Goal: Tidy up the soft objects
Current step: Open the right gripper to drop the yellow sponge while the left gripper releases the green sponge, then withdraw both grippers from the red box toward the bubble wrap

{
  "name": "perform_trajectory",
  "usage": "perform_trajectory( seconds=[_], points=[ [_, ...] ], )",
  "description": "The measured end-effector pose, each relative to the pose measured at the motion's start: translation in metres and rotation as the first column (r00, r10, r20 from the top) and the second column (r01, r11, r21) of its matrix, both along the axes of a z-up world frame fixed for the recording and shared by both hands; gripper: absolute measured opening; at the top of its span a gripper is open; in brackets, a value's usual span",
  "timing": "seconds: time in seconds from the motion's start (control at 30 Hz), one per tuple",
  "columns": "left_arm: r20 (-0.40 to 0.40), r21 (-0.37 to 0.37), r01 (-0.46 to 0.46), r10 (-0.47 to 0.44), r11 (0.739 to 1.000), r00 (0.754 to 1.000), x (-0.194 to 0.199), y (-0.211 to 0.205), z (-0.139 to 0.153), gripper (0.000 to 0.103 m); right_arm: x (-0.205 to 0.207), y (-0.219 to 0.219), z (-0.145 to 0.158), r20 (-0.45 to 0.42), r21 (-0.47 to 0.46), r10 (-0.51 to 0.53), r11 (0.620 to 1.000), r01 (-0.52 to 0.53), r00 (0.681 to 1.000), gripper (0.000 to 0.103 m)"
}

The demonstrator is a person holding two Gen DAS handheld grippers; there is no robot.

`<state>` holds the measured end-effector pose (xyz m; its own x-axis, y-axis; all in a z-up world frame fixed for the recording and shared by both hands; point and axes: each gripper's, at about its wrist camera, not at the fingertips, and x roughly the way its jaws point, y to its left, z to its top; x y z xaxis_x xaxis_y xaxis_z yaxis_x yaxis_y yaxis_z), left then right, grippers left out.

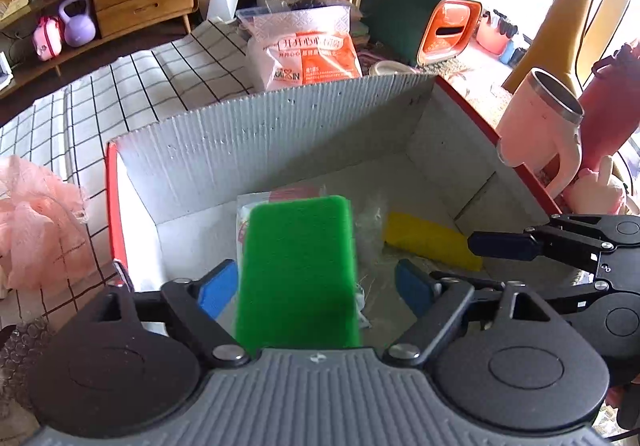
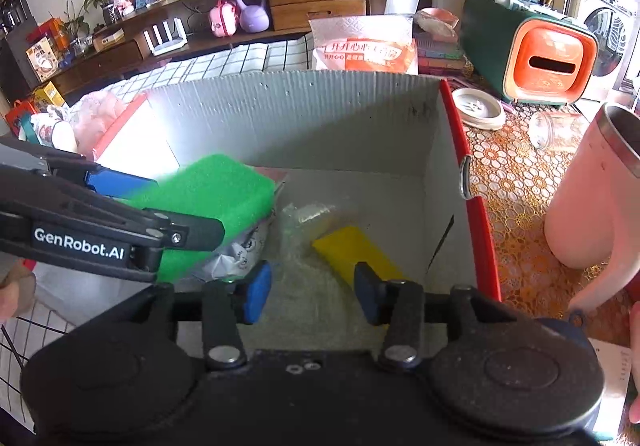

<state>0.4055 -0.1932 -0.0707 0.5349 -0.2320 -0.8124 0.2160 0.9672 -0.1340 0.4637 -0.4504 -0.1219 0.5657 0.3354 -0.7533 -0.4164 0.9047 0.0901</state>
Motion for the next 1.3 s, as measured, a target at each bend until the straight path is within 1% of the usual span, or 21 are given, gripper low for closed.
perform_trajectory(
  seconds=[0.03, 0.1, 0.17, 0.27, 0.33, 0.4, 0.57, 0.7, 0.87, 0.97, 1.17, 1.3],
  points=[
    [0.007, -0.006, -0.002, 0.002, 1.000, 1.000, -0.002, 0.001, 0.003, 0.087, -0.002, -0.001, 0.002, 0.004, 0.001, 0.002, 1.000, -0.002, 1.000, 0.052],
    [0.011, -0.018, -0.010, 0.010, 1.000, 1.000, -0.006, 0.005, 0.008, 0.087, -0.007, -0.001, 0.006, 0.015, 0.001, 0.004, 1.000, -0.004, 1.000, 0.059],
    [0.023, -0.021, -0.025, 0.026, 0.999, 0.999, -0.010, 0.009, 0.014, 0.087, -0.013, -0.002, 0.011, 0.027, 0.003, 0.002, 1.000, -0.003, 1.000, 0.059],
    [0.043, -0.024, -0.036, 0.037, 0.999, 0.998, -0.019, 0.015, 0.023, 0.087, -0.020, -0.003, 0.018, 0.039, 0.014, -0.003, 1.000, 0.002, 0.999, 0.064],
    [0.053, -0.028, -0.042, 0.044, 0.999, 0.998, -0.025, 0.018, 0.029, 0.087, -0.025, -0.004, 0.022, 0.047, 0.023, -0.004, 1.000, 0.003, 0.999, 0.064],
    [0.063, -0.039, -0.044, 0.047, 0.998, 0.997, -0.033, 0.022, 0.035, 0.087, -0.031, -0.005, 0.028, 0.059, 0.029, -0.007, 1.000, 0.006, 0.998, 0.069],
    [0.102, -0.032, -0.040, 0.044, 0.999, 0.994, -0.056, 0.032, 0.051, 0.087, -0.046, -0.004, 0.042, 0.082, 0.058, -0.011, 0.998, 0.006, 0.997, 0.076],
    [0.127, -0.045, -0.033, 0.039, 0.998, 0.991, -0.074, 0.042, 0.063, 0.087, -0.061, 0.001, 0.053, 0.108, 0.068, -0.003, 0.998, -0.004, 0.994, 0.084],
    [0.153, -0.061, -0.039, 0.048, 0.997, 0.987, -0.100, 0.059, 0.075, 0.087, -0.080, 0.014, 0.065, 0.139, 0.076, 0.011, 0.997, -0.022, 0.990, 0.090],
    [0.169, -0.079, -0.043, 0.056, 0.996, 0.984, -0.116, 0.074, 0.082, 0.087, -0.091, 0.023, 0.071, 0.152, 0.090, 0.025, 0.995, -0.039, 0.988, 0.096],
    [0.203, -0.105, -0.065, 0.086, 0.992, 0.975, -0.145, 0.109, 0.091, 0.095, -0.115, 0.047, 0.081, 0.183, 0.102, 0.063, 0.991, -0.082, 0.981, 0.101],
    [0.208, -0.108, -0.077, 0.099, 0.991, 0.973, -0.164, 0.134, 0.092, 0.098, -0.125, 0.062, 0.085, 0.189, 0.114, 0.086, 0.987, -0.109, 0.978, 0.102]
  ],
)
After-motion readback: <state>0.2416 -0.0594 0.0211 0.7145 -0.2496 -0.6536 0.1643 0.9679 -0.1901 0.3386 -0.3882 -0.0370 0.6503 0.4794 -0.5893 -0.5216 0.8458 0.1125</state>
